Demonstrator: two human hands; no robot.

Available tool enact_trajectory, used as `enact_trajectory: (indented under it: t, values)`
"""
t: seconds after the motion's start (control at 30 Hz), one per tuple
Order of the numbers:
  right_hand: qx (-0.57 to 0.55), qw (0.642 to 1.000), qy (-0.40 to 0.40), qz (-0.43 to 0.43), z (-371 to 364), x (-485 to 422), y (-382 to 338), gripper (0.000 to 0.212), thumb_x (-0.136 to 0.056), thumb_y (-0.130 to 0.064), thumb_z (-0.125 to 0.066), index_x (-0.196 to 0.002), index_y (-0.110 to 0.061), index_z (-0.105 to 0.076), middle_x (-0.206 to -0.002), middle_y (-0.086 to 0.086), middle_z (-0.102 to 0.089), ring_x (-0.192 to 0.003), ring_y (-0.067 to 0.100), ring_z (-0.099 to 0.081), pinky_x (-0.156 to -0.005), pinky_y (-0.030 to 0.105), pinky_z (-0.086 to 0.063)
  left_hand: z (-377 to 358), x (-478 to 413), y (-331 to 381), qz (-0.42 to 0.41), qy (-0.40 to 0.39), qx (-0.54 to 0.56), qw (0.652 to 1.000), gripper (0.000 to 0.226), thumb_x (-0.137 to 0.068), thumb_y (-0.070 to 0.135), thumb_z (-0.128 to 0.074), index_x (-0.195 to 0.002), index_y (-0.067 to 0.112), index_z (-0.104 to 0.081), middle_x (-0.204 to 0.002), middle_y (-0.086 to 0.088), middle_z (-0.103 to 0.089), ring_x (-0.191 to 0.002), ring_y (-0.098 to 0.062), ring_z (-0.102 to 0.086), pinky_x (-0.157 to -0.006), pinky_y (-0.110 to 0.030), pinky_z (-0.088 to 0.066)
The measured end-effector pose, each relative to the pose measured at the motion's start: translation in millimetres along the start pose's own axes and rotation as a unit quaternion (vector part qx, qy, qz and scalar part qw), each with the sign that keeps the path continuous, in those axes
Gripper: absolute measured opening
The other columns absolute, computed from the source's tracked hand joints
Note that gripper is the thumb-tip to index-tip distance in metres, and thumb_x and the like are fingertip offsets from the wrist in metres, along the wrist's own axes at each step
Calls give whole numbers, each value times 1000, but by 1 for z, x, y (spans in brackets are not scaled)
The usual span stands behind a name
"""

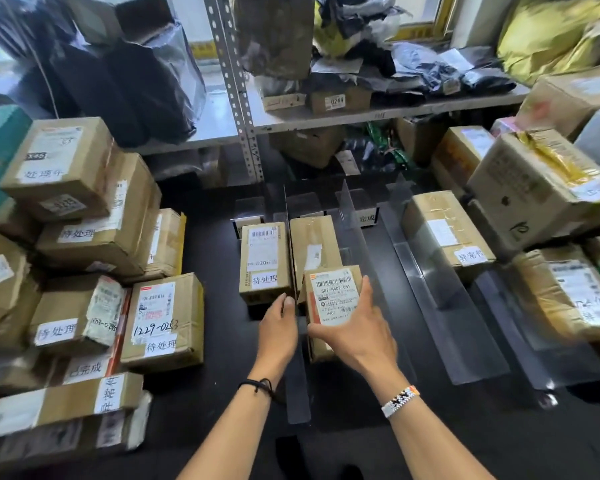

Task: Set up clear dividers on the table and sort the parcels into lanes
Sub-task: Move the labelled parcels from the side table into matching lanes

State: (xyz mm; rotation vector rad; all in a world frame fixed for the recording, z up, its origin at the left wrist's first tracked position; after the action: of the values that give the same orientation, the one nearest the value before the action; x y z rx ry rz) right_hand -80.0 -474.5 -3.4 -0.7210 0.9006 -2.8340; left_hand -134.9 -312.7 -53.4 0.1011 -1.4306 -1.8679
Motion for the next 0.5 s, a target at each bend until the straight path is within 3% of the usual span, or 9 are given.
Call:
enact_trajectory:
  t: [0.17,0.27,0.33,0.43,0.5]
  values:
    - [4,1000,-20,-11,-11,4,19,147,-54,-76,-76,-160,-37,19,-158,15,-42,-142,42,-45,-111,55,-43,-16,20,-25,50,-65,19,996,51,-111,48,-36,-146,20,-60,-150,-2,-59,-143,-19,-50,-122,-43,-36]
    - [-2,999,-30,-24,-30,3,26,148,-50,-77,-74,-161,-38,17,-156,13,-45,-138,42,-49,-109,54,-45,-16,24,-44,57,-67,7,996,42,-111,49,-34,-121,33,-72,-134,3,-69,-127,-16,-60,-114,-40,-44]
    - [-14,999,-25,-28,-34,-2,29,142,-53,-77,-75,-162,-37,7,-155,10,-48,-136,41,-52,-106,53,-47,-21,23,-48,50,-69,8,996,37,-110,50,-35,-100,47,-71,-120,16,-73,-114,-6,-64,-105,-30,-48]
    - [-67,997,-28,-8,-33,-18,35,88,-78,-62,-76,-150,-35,-33,-141,-1,-63,-123,31,-63,-96,49,-54,-22,28,-37,36,-65,24,997,42,-110,48,-35,-91,71,-65,-95,47,-67,-96,24,-60,-84,-4,-43]
    - [-70,997,-29,-1,-39,-25,41,66,-88,-51,-74,-142,-33,-42,-134,-4,-67,-117,26,-65,-92,47,-55,-23,26,-40,25,-76,34,996,37,-110,49,-38,-96,72,-63,-97,48,-66,-96,27,-59,-78,3,-40]
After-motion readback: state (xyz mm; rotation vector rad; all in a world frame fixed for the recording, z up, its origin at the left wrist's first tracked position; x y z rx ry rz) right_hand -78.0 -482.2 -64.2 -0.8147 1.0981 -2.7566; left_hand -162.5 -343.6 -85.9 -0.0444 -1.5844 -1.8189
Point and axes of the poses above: each hand's wrist, its own x-axis away from the middle knuckle, its own z-axis out of the back of the hand, y = z × x, the point moved 5 cm from there along -x, towards the middle knuckle
